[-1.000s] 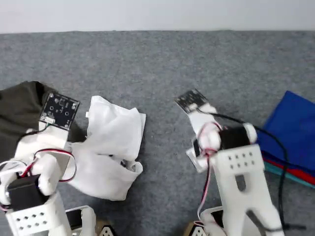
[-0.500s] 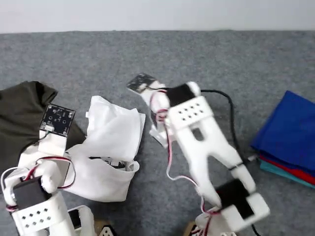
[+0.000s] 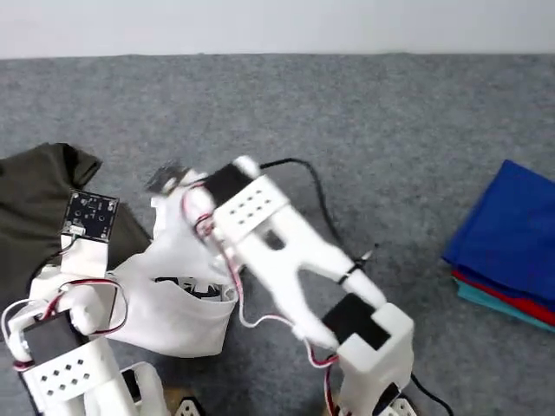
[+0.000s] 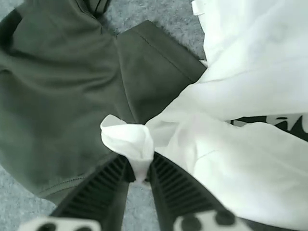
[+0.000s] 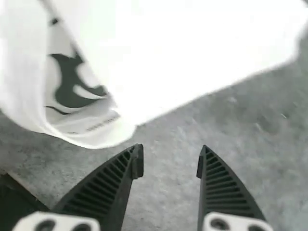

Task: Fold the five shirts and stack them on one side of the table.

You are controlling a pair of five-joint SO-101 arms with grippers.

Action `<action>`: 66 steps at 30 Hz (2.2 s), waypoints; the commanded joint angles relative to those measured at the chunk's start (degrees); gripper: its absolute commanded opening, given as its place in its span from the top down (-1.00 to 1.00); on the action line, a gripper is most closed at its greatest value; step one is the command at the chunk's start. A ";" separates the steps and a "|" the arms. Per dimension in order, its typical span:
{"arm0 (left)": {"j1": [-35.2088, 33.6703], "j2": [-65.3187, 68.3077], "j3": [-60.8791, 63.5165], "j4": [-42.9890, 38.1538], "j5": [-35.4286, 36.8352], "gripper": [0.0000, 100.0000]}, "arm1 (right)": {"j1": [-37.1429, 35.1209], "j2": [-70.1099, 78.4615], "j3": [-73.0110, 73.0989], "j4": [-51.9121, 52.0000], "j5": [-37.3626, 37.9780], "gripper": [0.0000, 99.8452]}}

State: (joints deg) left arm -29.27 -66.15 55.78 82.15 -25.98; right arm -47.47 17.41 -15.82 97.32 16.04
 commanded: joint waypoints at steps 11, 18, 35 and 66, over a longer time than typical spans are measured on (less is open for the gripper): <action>-0.18 -0.26 -0.31 -0.97 -0.70 0.97 | -3.65 8.92 -2.73 -10.51 -0.62 0.63; -0.18 -0.26 -0.31 -1.05 -0.70 0.97 | -2.51 12.09 -2.73 -11.65 2.64 0.94; 2.81 -0.26 -14.99 -4.75 -0.62 0.97 | 15.96 -10.51 -2.73 -7.43 13.80 0.98; 25.76 -0.44 -26.77 -16.97 -0.62 0.97 | 39.60 -35.82 -14.95 -0.48 15.03 0.98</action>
State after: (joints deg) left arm -4.22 -66.07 31.16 59.03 -26.24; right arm -8.70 -16.53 -29.89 96.18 30.90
